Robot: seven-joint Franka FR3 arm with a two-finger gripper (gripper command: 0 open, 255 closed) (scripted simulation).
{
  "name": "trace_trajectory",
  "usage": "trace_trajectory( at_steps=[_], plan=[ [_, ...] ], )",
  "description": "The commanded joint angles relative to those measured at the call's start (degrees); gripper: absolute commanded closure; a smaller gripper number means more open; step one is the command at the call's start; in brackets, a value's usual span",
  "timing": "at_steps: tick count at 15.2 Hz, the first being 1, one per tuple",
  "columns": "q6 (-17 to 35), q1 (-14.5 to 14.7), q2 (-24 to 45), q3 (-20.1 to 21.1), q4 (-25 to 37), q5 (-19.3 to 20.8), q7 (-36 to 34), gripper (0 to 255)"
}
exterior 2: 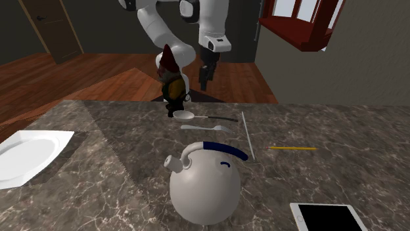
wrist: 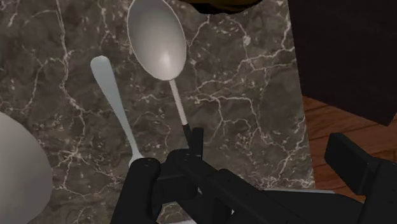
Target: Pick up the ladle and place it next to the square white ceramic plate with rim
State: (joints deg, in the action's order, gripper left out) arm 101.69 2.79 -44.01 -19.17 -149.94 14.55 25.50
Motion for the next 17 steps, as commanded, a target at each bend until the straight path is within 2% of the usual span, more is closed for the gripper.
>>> trace_trajectory(
  at_steps=[1,4,7,15,17],
  plan=[
    [3.9,0.5,2.2,-4.1,-1.1,1.6,6.0,0],
    [9.6,2.2,7.8,-10.3,-0.4,2.7,14.7,0],
    [15.1,5.2,14.6,-16.7,1.3,2.1,24.0,0],
    [22.6,5.9,18.4,-19.2,-2.4,2.2,25.1,0],
    [22.6,5.9,18.4,-19.2,-2.4,2.3,25.1,0]
  ],
)
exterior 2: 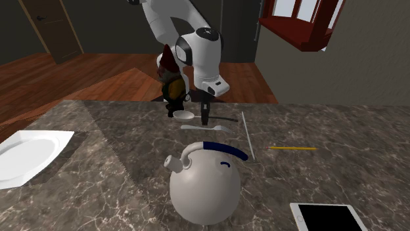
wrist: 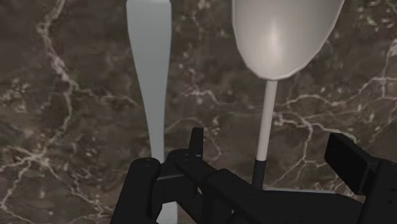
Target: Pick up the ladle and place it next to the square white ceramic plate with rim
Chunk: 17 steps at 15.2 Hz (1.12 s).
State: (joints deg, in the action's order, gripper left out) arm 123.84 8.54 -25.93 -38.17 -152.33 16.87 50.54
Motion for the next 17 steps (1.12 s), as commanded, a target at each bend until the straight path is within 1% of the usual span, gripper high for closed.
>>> trace_trajectory(
  at_steps=[1,6,7,16,17],
  plan=[
    [0.4,0.1,0.4,-0.2,0.0,-0.1,0.1,0],
    [0.4,0.1,0.4,-0.2,0.0,-0.1,0.1,0],
    [0.4,0.1,0.4,-0.2,0.0,-0.1,0.1,255],
    [0.4,0.1,0.4,-0.2,0.0,-0.1,0.1,255],
    [-0.6,0.0,-0.3,0.2,0.3,0.0,0.0,255]
  ],
)
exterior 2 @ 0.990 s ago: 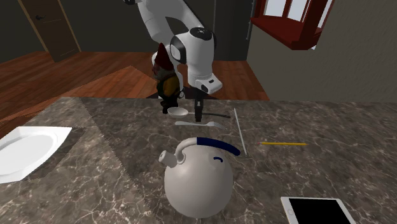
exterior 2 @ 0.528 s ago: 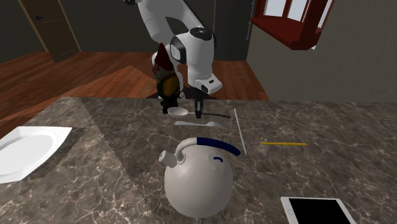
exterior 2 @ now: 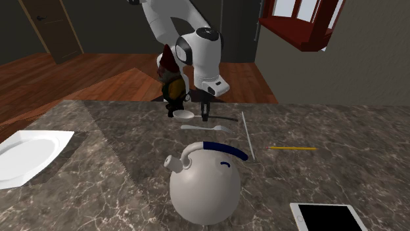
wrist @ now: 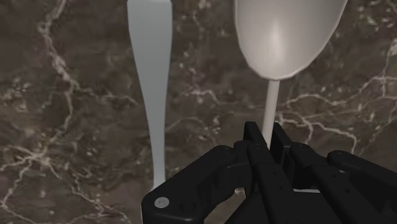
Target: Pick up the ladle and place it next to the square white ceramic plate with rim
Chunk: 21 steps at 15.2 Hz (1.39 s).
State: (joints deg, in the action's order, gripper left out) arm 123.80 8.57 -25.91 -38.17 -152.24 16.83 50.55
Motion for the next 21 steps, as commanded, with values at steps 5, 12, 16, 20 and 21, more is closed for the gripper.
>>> trace_trajectory(
  at_steps=[5,12,16,20,21],
  plan=[
    [-5.3,-0.6,-3.1,1.8,2.4,0.0,-0.7,255],
    [-11.7,-0.9,-6.0,3.8,5.8,-0.4,-1.2,255],
    [-15.2,-0.9,-7.3,4.9,8.0,-0.8,-1.4,255],
    [-18.3,-0.9,-8.2,5.8,10.3,-1.3,-1.5,255],
    [-18.8,-1.8,-8.9,5.0,10.1,-0.4,-0.3,255]
  ],
)
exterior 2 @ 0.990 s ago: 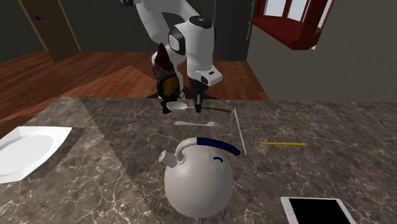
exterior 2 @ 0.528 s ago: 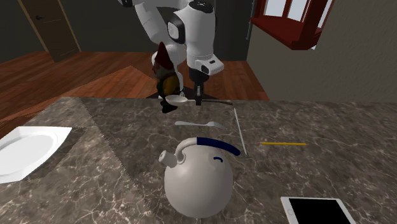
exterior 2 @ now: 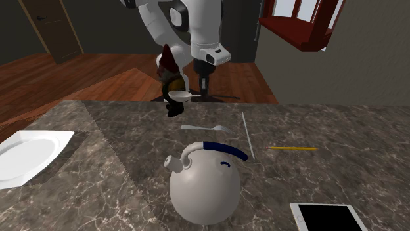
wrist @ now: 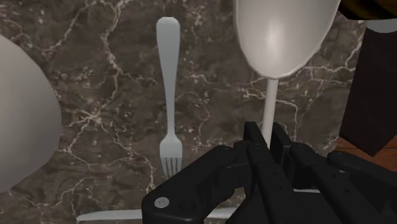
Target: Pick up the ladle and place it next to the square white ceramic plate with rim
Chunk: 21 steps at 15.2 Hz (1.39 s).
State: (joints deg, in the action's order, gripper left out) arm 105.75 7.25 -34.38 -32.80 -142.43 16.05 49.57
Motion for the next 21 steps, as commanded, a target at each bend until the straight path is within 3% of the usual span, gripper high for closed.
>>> trace_trajectory(
  at_steps=[1,12,21],
  plan=[
    [-1.1,-1.3,-1.1,-1.2,0.2,1.3,1.8,255],
    [-4.2,-8.7,-3.7,-12.2,3.6,10.0,16.5,255],
    [-4.5,-9.5,0.0,-24.3,11.9,14.1,29.7,255]
  ],
)
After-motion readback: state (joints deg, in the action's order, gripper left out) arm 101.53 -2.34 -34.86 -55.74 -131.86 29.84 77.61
